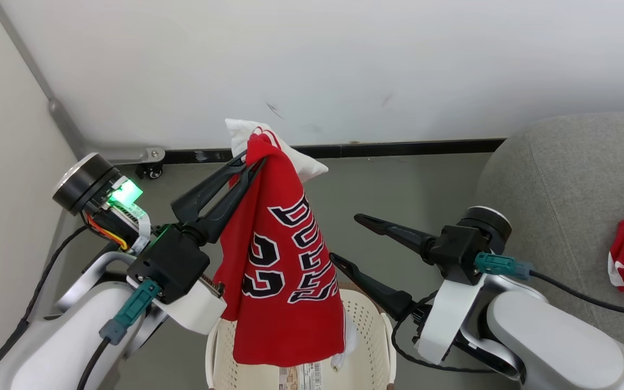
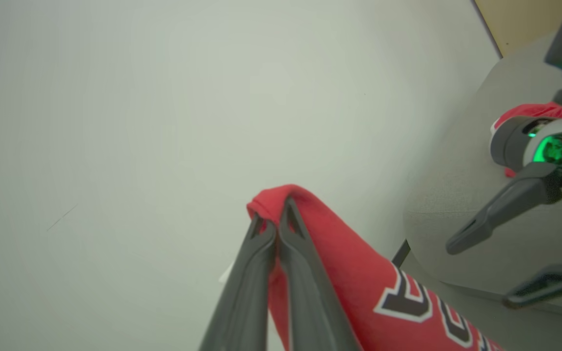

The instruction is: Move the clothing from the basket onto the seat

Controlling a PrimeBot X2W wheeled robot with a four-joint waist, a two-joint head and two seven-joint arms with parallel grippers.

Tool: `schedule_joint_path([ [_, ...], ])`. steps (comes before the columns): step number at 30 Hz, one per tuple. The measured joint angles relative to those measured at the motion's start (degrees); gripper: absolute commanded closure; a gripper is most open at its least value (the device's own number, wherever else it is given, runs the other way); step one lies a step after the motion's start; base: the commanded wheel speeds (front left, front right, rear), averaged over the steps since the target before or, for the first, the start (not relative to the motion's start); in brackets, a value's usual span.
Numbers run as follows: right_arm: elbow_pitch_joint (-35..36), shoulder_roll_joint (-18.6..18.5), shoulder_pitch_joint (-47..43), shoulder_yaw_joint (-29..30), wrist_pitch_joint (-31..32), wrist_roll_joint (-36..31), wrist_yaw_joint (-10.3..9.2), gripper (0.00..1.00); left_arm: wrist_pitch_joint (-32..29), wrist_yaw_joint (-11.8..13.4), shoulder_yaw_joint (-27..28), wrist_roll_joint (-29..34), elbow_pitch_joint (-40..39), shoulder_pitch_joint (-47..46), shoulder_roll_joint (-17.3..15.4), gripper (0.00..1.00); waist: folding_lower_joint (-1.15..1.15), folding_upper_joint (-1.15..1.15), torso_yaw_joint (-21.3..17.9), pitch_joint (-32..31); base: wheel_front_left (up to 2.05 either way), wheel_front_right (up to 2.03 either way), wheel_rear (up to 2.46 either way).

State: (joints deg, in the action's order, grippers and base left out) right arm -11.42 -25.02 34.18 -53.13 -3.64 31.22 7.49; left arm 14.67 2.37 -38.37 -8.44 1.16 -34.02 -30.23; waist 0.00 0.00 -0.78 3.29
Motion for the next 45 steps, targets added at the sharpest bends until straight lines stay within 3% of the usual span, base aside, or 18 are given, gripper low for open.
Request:
schedule_joint_path([
  [21,4.2,-2.2,0.3,-8.4,3.0,13.2,0.00,0.00,-1.1,-4.0,-2.1,-1.5,-4.2,0.1,-0.4,1.00,0.00,0.00,3.7,-5.0,0.00,0.00,0.00],
  [41,4.0,-0.5,6.6,-15.3,3.1,16.7,0.00,0.00,-3.8,-6.0,-4.1,-2.7,-7.2,0.0,0.6,1.00,0.00,0.00,6.7,-5.8,0.00,0.00,0.00],
  [42,3.8,-0.3,7.0,-15.9,3.1,16.7,0.00,0.06,-3.8,-6.0,-4.2,-2.9,-7.3,0.0,0.7,1.00,0.00,0.00,6.8,-5.7,0.00,0.00,0.00],
  [43,3.7,0.0,7.2,-16.1,2.9,16.7,0.00,0.24,-4.0,-6.0,-4.3,-3.1,-7.4,0.0,0.8,1.00,0.00,0.00,6.9,-5.7,0.00,0.00,0.00],
  [44,3.6,0.2,7.3,-16.2,2.8,16.7,0.00,0.49,-4.2,-6.0,-4.3,-3.4,-7.5,0.0,1.0,1.00,0.00,0.00,7.0,-5.6,0.00,0.00,0.00],
  [45,3.4,0.5,7.3,-16.4,2.4,16.7,0.00,0.55,-4.2,-6.0,-4.3,-3.5,-7.5,0.0,1.1,1.00,0.00,0.00,7.1,-5.6,0.00,0.00,0.00],
])
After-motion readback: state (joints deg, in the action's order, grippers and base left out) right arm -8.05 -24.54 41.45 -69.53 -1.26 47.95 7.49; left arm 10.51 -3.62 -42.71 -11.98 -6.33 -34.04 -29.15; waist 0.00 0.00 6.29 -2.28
